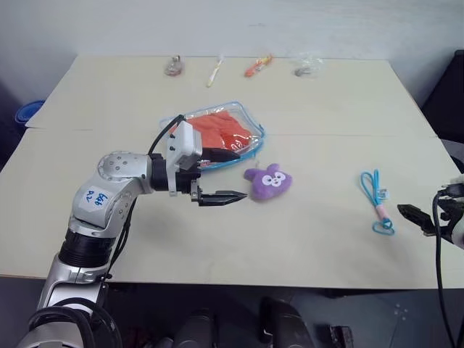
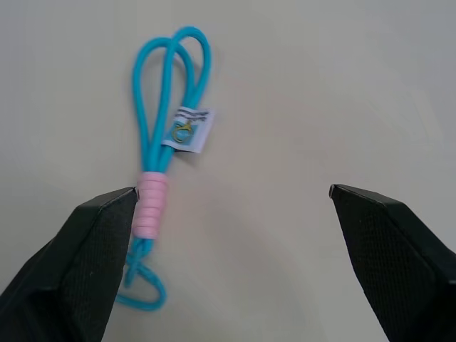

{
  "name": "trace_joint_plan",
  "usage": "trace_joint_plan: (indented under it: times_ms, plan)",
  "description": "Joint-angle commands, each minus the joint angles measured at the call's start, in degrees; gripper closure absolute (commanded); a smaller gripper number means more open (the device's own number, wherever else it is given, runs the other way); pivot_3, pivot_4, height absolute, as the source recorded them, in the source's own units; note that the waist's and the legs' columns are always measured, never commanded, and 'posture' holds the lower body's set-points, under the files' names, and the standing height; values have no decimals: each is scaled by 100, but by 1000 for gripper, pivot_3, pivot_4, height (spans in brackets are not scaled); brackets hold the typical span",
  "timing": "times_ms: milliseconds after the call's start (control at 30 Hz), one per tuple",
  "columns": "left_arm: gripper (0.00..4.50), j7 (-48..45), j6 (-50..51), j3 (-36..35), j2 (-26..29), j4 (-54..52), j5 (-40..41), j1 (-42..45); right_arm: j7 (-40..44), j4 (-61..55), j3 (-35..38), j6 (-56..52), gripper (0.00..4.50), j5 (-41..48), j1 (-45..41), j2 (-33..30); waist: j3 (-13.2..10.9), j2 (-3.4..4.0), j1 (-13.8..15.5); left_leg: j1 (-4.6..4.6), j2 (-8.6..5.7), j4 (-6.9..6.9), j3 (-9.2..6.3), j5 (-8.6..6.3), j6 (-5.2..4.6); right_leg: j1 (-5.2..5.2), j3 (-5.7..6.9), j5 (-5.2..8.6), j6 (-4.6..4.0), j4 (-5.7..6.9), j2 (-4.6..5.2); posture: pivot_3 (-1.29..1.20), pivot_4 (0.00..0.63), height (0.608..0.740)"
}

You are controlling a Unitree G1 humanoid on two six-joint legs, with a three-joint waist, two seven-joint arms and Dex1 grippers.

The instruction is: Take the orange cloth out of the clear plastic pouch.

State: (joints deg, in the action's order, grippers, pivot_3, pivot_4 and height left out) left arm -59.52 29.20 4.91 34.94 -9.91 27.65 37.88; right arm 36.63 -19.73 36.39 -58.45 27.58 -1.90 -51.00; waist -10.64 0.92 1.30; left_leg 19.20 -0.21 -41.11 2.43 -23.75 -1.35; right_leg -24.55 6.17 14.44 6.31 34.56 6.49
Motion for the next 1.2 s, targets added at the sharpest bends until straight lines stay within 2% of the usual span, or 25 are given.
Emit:
trace_joint_plan:
  times_ms: [33,200,367,600,800,900,967,1200]
  plan:
    - [0,-12,-669,80,361,543,-743,47,754,-1087,-121,479,37,550,-228,-453,0,2,-33,-4,4,2,3,0,2,0,-2,0,0,1,-6,0,150,740]
    - [0,299,-1929,464,825,1920,-2178,401,1566,-1977,-819,725,37,1430,-712,-834,-5,-6,-5,-2,9,5,-3,1,8,0,5,1,-2,-7,-17,0,150,740]
    - [0,750,-2607,705,646,2805,-3006,984,1695,-2122,-1635,897,37,1800,-1561,-853,-11,-24,117,26,-7,-15,-14,-7,-8,3,31,-2,2,-17,4,0,150,740]
    - [0,1119,-3302,983,286,3536,-3715,1261,1540,-2013,-2308,1161,37,1624,-1962,-714,-12,-27,132,59,-12,-23,8,-14,-22,2,52,-16,29,-56,6,0,150,740]
    - [0,1076,-3349,918,265,3696,-3825,1313,1445,-1882,-2372,1269,37,1599,-1948,-717,-12,-27,107,90,-8,-54,-10,-14,-22,-8,74,-20,33,-50,5,0,150,740]
    - [586,1167,-3357,850,199,3872,-3817,1417,1403,-1875,-2415,1322,0,1562,-1911,-705,-12,-27,112,96,-8,-71,-14,-14,-22,-6,74,-26,38,-48,6,0,150,740]
    - [1163,1134,-3418,861,200,3918,-3833,1442,1383,-1888,-2428,1350,0,1554,-1873,-700,-12,-27,121,98,-8,-75,-17,-14,-22,-6,75,-26,38,-48,7,0,150,740]
    - [3539,1058,-3504,822,243,3986,-3804,1435,1346,-1859,-2440,1447,0,1503,-1800,-700,-12,-27,120,100,-9,-75,-17,-14,-23,-7,77,-27,38,-49,7,0,150,740]
